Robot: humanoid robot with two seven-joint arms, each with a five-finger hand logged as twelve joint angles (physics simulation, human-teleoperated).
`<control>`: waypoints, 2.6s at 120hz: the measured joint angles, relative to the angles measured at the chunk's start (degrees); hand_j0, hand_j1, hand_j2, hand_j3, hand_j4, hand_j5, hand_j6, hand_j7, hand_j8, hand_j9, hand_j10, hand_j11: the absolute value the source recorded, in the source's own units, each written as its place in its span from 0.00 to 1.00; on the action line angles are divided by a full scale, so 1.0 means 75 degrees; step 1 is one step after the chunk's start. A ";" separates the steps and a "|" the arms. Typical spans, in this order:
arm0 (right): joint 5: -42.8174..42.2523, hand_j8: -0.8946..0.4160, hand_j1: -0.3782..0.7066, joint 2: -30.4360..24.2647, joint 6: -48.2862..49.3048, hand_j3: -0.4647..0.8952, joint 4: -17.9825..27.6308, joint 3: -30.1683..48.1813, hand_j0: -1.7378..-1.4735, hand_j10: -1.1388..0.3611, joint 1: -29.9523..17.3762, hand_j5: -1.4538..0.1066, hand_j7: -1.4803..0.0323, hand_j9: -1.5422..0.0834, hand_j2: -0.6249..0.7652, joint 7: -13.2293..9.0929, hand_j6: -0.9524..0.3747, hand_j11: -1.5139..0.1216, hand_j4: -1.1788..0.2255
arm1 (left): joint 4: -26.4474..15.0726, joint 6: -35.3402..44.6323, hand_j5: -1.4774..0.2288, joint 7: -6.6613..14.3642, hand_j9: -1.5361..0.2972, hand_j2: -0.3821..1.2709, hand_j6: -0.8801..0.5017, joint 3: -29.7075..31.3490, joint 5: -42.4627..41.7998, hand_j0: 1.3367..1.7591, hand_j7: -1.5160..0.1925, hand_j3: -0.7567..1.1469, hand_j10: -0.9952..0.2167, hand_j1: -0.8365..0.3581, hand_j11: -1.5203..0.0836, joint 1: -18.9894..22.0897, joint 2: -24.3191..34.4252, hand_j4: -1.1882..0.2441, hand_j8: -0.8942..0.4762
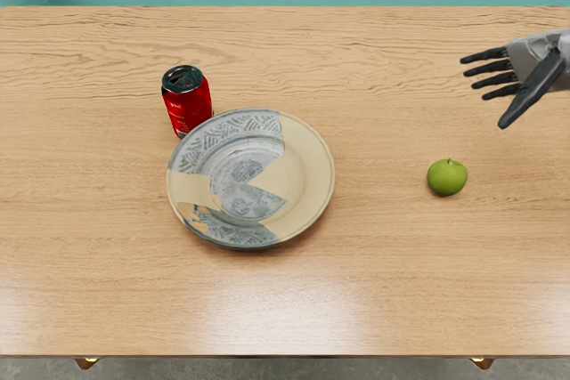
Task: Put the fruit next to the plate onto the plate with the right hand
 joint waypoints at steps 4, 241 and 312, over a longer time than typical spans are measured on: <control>0.0015 0.68 0.03 0.0008 0.0000 0.34 -0.0004 0.0011 0.30 0.76 0.0008 0.93 0.98 0.95 0.45 0.0000 0.72 0.93 0.84 | 0.0000 0.0000 0.86 0.0000 0.83 0.23 0.63 0.0000 0.0000 0.76 0.88 0.40 0.81 0.98 0.94 0.0000 0.0000 0.82 0.64; 0.0789 0.56 0.20 0.5004 -0.8274 0.34 0.2741 -0.8066 0.30 0.66 0.2754 0.80 0.85 0.83 0.43 0.0000 0.60 0.80 0.73 | 0.0001 0.0000 0.86 0.0000 0.83 0.23 0.63 0.0001 0.0000 0.76 0.88 0.40 0.81 0.98 0.94 0.0000 0.0000 0.82 0.64; 0.0782 0.46 0.35 0.5199 -0.8523 0.34 0.2755 -0.7911 0.30 0.56 0.2637 0.69 0.73 0.71 0.41 0.0000 0.50 0.69 0.63 | 0.0000 0.0000 0.86 0.0000 0.83 0.23 0.63 0.0001 0.0000 0.76 0.88 0.40 0.81 0.98 0.94 0.0000 0.0000 0.82 0.64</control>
